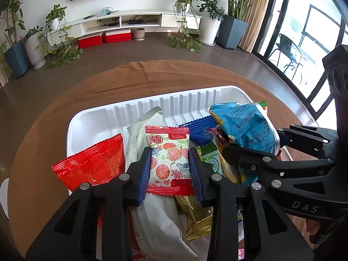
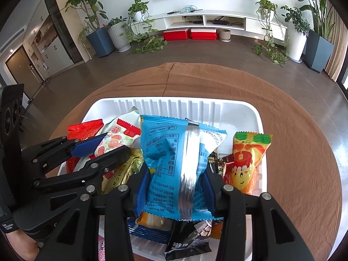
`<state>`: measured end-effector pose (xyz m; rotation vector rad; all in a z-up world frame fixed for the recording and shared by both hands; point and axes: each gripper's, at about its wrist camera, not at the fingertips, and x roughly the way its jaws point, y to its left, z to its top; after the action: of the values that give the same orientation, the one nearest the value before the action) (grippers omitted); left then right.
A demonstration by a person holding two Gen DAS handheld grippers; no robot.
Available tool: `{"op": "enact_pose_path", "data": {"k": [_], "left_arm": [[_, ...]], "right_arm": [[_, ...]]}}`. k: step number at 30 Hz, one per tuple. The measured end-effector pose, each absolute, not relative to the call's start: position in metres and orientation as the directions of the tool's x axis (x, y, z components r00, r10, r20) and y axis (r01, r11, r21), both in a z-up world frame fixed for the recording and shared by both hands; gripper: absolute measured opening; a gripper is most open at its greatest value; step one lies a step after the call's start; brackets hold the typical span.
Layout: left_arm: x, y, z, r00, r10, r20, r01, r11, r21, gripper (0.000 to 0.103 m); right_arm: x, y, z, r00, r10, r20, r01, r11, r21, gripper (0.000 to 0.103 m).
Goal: Organize snacks
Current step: 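Open both grippers to drop the packets into the tray, then grasp the pink cartoon packet with the left gripper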
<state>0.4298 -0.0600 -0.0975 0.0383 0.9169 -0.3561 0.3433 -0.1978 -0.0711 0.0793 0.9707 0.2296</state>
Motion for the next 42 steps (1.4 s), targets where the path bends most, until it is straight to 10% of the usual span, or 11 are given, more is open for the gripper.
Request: {"op": "enact_pose_path", "data": {"k": [13, 25, 42], "left_arm": [[0.412, -0.054, -0.083, 0.586, -0.293, -0.755, 0.297, 0.945, -0.136, 0.054], [0.364, -0.046, -0.040, 0.647, -0.313, -0.695, 0.310, 0.941, -0.135, 0.101], [0.266, -0.073, -0.067, 0.540, -0.283, -0.793, 0.185, 0.959, -0.216, 0.103]], "right_arm": [[0.329, -0.203, -0.055, 0.583, 0.223, -0.781, -0.143, 0.975, 0.172, 0.055], [0.277, -0.216, -0.018, 0.670, 0.239, -0.703, -0.141, 0.970, 0.196, 0.080], [0.128, -0.254, -0.058, 0.665, 0.238, -0.708, -0.013, 0.952, 0.307, 0.089]]}}
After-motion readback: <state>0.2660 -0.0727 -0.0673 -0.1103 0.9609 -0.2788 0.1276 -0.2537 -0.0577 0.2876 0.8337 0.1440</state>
